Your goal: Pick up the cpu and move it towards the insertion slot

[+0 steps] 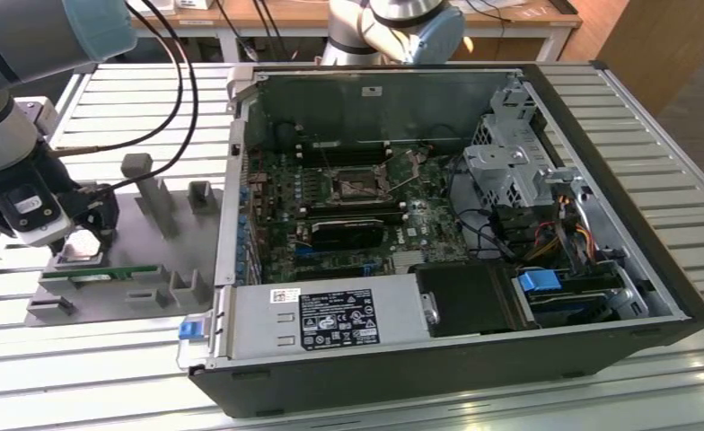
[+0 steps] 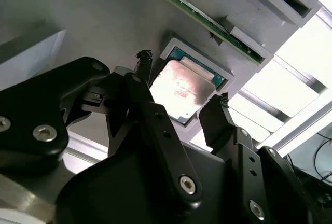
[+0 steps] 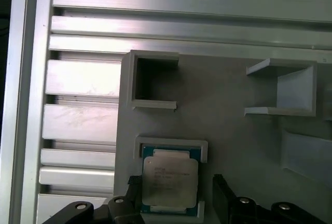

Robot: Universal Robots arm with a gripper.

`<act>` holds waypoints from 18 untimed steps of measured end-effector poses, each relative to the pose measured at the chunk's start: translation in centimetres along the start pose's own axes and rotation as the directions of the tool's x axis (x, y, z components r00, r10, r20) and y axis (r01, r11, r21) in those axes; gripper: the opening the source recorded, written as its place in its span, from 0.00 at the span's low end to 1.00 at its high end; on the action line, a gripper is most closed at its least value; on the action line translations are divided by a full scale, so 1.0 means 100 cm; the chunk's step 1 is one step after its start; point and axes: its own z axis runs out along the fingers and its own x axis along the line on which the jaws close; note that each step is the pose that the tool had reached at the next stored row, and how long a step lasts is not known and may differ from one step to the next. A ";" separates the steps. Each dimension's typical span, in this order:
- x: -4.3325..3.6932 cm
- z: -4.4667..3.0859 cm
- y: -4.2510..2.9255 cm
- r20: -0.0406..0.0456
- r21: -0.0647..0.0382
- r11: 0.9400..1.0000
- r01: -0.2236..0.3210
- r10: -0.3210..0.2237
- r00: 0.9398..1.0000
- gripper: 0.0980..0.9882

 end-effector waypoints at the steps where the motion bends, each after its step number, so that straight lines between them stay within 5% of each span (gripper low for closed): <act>1: 0.0002 0.0009 0.0002 0.000 0.000 1.000 0.001 -0.001 1.000 0.62; 18: 0.0074 0.0097 0.0038 0.000 0.000 1.000 0.004 -0.004 1.000 0.62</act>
